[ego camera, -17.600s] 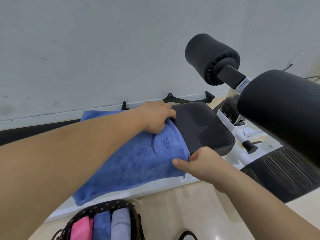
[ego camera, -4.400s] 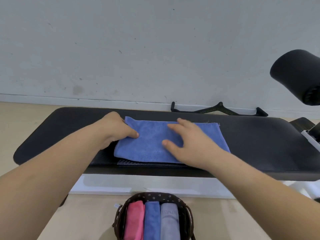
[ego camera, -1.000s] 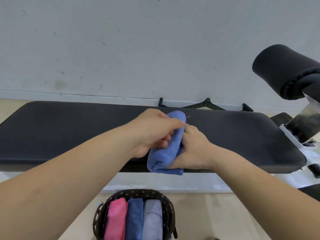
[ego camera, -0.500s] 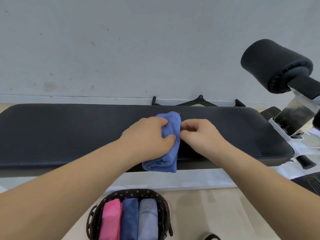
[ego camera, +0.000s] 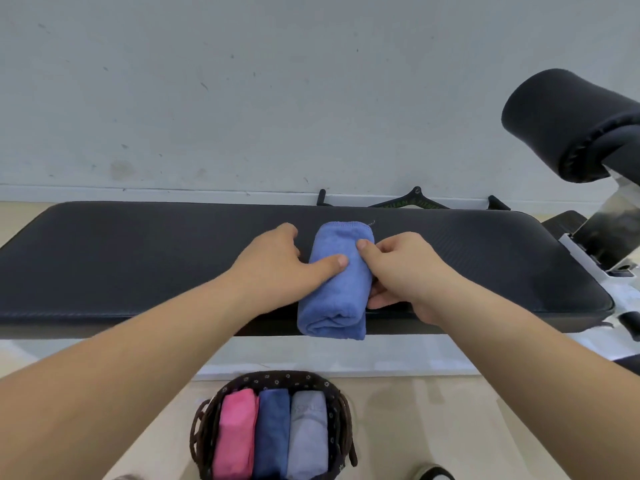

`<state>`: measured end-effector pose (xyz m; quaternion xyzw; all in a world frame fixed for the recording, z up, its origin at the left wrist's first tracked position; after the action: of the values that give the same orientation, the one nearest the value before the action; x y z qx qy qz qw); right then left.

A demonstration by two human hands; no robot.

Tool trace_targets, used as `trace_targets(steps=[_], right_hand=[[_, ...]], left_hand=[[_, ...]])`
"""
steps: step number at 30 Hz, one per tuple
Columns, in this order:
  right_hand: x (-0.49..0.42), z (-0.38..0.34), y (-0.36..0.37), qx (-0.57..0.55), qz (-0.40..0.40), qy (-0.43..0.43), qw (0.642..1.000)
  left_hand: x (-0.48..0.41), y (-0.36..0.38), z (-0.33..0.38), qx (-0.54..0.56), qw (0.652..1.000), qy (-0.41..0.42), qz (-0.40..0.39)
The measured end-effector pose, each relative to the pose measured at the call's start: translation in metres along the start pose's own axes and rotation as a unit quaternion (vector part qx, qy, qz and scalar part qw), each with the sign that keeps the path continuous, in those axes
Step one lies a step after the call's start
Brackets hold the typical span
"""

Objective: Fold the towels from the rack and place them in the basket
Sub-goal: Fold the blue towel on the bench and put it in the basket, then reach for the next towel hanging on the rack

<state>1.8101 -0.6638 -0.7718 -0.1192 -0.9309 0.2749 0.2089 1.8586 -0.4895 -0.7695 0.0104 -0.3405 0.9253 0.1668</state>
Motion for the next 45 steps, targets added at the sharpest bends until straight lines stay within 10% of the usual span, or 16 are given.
trace_targets(steps=[7,16,22,38,45], right_hand=[[0.038,0.004,0.039,-0.091,-0.082,-0.027,0.992],[0.097,0.042,0.088,0.089,-0.254,-0.004,0.963],[0.11,0.066,0.125,-0.013,-0.354,-0.022,0.935],[0.017,0.198,0.24,-0.01,-0.245,0.168,0.955],[-0.025,0.24,0.28,-0.04,-0.191,0.248,0.949]], left_hand=[[0.039,-0.005,-0.006,0.305,0.939,-0.125,-0.095],[0.125,-0.018,-0.073,0.336,0.92,-0.148,-0.14],[0.122,-0.009,-0.106,0.377,0.897,-0.18,-0.146],[0.061,0.108,-0.263,0.49,0.785,-0.374,-0.059],[0.051,0.143,-0.314,0.14,0.945,-0.292,0.041]])
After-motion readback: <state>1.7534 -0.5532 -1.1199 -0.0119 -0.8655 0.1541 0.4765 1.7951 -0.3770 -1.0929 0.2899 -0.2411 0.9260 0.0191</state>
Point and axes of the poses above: each hand's wrist, its own x-axis away from the middle knuckle, its own y-axis out of the palm, z = x × y, the point moved 1 cm from there along -x, towards the middle knuckle, and after that the axes turned 10 degrees about x, right-handed, at the moved point
